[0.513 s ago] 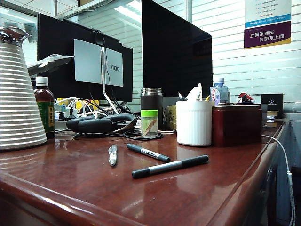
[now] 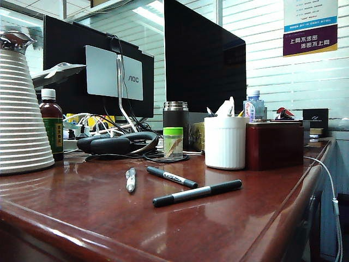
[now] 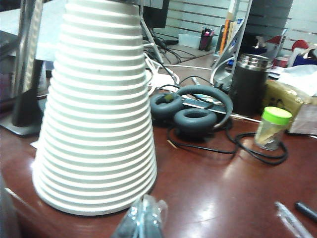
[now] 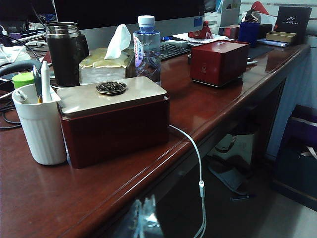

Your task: Pick up all the pens on the desk and put them into the pen holder one by one.

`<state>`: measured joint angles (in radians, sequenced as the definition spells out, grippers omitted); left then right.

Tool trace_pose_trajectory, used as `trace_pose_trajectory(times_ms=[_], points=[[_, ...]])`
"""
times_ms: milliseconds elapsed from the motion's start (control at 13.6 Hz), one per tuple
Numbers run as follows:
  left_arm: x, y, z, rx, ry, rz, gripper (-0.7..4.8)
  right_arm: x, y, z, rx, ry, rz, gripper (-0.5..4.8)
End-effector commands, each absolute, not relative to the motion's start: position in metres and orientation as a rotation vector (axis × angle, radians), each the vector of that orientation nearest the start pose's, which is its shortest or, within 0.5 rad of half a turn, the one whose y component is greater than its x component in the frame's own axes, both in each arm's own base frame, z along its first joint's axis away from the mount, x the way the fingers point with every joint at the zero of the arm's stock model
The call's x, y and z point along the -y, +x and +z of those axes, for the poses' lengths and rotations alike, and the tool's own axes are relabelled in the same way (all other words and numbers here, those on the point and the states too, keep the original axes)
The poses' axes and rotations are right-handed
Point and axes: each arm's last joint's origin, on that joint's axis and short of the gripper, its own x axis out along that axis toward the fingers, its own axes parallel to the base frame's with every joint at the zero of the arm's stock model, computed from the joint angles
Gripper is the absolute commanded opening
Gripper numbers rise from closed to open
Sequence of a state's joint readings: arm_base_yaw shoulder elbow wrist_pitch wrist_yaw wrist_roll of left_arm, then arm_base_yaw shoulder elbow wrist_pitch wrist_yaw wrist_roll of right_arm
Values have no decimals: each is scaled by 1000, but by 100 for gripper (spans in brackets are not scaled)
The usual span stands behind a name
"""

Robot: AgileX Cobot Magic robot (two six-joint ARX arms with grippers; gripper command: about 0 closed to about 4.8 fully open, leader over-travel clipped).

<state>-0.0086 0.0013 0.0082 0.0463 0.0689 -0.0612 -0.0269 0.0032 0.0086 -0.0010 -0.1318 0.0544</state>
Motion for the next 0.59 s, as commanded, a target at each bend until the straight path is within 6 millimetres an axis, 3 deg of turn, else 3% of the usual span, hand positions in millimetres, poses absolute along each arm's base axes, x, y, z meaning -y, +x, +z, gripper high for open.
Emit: trace_pose_trajectory(times_ms=[73, 147, 293, 367, 513, 587], points=[[4, 93, 191, 106, -163, -117, -5, -1, 92, 190, 54, 58, 105, 262], [4, 90, 199, 128, -162, -122, 35, -1, 88, 202, 89, 55, 107, 387], [4, 86, 210, 125, -161, -132, 302, -2, 81, 222, 149, 40, 121, 388], [5, 82, 220, 104, -164, -155, 479, -4, 76, 239, 148, 13, 167, 388], [6, 77, 234, 99, -162, -201, 479, -7, 84, 263, 85, -125, 280, 388], [7, 79, 239, 79, -160, -250, 479, -8, 93, 275, 66, -135, 324, 413]])
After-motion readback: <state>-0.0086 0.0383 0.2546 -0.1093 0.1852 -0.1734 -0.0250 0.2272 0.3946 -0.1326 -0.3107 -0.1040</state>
